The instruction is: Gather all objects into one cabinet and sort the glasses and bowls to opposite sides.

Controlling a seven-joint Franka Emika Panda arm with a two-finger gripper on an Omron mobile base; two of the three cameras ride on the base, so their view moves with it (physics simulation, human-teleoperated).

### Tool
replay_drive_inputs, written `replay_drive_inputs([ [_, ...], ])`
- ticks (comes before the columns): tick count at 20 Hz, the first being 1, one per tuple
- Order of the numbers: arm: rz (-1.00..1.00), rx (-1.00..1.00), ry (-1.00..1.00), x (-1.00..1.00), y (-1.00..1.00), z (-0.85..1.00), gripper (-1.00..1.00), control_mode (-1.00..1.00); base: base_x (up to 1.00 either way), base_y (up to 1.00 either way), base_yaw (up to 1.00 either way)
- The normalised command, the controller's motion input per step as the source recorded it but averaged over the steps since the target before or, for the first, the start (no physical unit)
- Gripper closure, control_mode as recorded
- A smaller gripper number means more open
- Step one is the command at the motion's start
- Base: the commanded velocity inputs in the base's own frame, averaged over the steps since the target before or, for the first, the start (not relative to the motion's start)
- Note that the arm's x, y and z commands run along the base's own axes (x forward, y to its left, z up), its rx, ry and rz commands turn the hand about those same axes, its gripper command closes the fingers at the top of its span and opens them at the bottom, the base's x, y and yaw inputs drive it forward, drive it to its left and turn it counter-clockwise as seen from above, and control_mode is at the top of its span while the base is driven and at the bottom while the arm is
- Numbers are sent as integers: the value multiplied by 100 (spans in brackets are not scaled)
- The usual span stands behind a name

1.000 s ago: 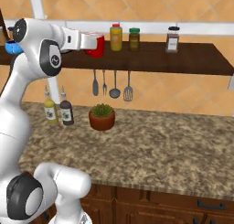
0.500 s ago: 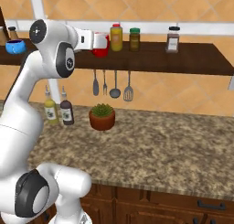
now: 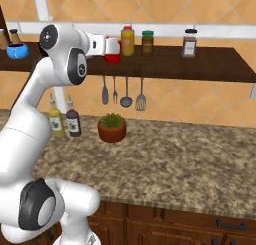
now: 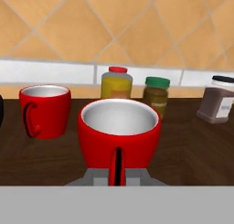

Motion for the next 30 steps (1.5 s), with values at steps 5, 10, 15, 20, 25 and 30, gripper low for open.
replay_drive_inputs([
  [5, 0, 0, 0, 56, 0, -4, 100, -100, 0, 0, 0],
  [10, 0, -1, 0, 46, 0, -31, 100, -100, 0, 0, 0],
  [15, 0, -2, 0, 22, 0, -23, 100, -100, 0, 0, 0],
  [20, 0, 0, 0, 41, 0, 0, 100, -100, 0, 0, 0],
  [25, 0, 0, 0, 50, 0, 0, -100, -100, 0, 0, 0],
  [30, 0, 0, 0, 35, 0, 0, -100, -100, 0, 0, 0],
])
